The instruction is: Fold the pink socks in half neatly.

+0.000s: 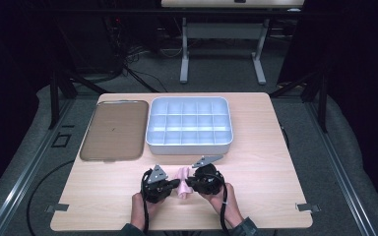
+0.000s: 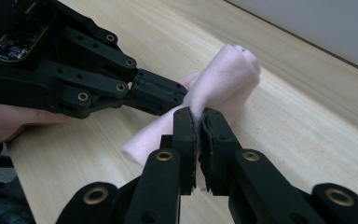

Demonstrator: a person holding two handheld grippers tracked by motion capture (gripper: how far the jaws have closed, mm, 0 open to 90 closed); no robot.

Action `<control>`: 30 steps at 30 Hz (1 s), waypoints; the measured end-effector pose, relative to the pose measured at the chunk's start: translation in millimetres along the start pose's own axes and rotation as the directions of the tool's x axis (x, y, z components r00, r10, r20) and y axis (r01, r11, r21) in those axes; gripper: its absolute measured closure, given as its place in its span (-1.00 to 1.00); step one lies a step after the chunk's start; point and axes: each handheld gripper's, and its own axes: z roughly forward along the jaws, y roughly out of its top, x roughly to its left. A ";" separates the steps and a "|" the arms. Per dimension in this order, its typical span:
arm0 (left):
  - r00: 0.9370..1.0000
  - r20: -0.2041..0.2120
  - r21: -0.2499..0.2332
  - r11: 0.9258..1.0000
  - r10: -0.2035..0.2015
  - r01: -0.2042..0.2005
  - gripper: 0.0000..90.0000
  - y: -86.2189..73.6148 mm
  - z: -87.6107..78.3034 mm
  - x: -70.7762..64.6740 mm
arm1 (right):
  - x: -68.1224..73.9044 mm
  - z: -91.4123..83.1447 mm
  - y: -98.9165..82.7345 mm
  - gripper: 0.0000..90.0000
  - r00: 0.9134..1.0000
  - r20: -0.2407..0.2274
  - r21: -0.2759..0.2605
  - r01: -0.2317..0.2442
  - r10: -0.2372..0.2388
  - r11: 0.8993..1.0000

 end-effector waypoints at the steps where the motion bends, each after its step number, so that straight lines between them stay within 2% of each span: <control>1: 1.000 0.001 0.000 1.000 0.001 -0.001 0.99 0.1 0.2 0.1 | 0.9 4.1 1.5 0.88 1.000 -0.010 0.019 0.011 -0.010 1.000; 5: 1.000 0.004 -0.001 1.000 -0.004 0.004 0.99 0.1 0.2 0.5 | 0.5 10.1 1.7 0.88 1.000 -0.013 0.030 0.019 -0.018 0.999; 6: 1.000 0.006 -0.001 1.000 -0.004 0.004 0.99 0.0 0.0 0.6 | 0.2 14.1 1.0 0.88 0.999 0.005 0.048 0.033 -0.033 0.998; 7: 1.000 0.005 -0.001 1.000 -0.002 0.002 0.99 -0.1 -0.3 0.5 | -0.3 15.4 0.5 0.88 0.999 0.003 0.055 0.037 -0.038 0.998; 10: 1.000 0.012 -0.011 1.000 -0.001 0.001 0.93 0.0 -3.4 1.0 | -1.9 17.7 -0.4 0.88 0.999 0.002 0.058 0.034 -0.034 0.998; 12: 1.000 0.008 -0.045 0.999 -0.015 0.016 0.90 -0.9 -10.0 3.4 | -2.2 18.5 -1.0 0.88 1.000 0.005 0.054 0.030 -0.030 0.998; 13: 1.000 0.008 -0.045 0.999 -0.015 0.016 0.90 -0.9 -10.0 3.4 | -2.2 18.5 -1.0 0.88 1.000 0.005 0.054 0.030 -0.030 0.998; 14: 0.999 -0.002 -0.060 0.997 -0.045 0.044 0.90 -2.7 -15.2 6.5 | -2.8 18.7 -1.9 0.88 1.000 0.007 0.058 0.027 -0.027 0.998; 18: 0.997 -0.034 -0.026 0.997 -0.069 0.068 0.90 -4.1 -14.7 11.2 | -4.9 18.0 -3.2 0.88 1.000 0.003 0.062 0.031 -0.031 0.998; 24: 0.998 -0.036 0.040 0.998 -0.053 0.054 0.92 -1.4 -3.7 12.9 | -2.6 16.4 -2.3 0.88 0.999 0.023 0.059 0.047 -0.048 0.997; 30: 0.998 -0.034 0.049 0.997 -0.060 0.062 0.94 -0.9 -0.9 13.2 | 3.9 15.2 6.4 0.87 0.996 0.030 0.049 0.084 -0.086 0.995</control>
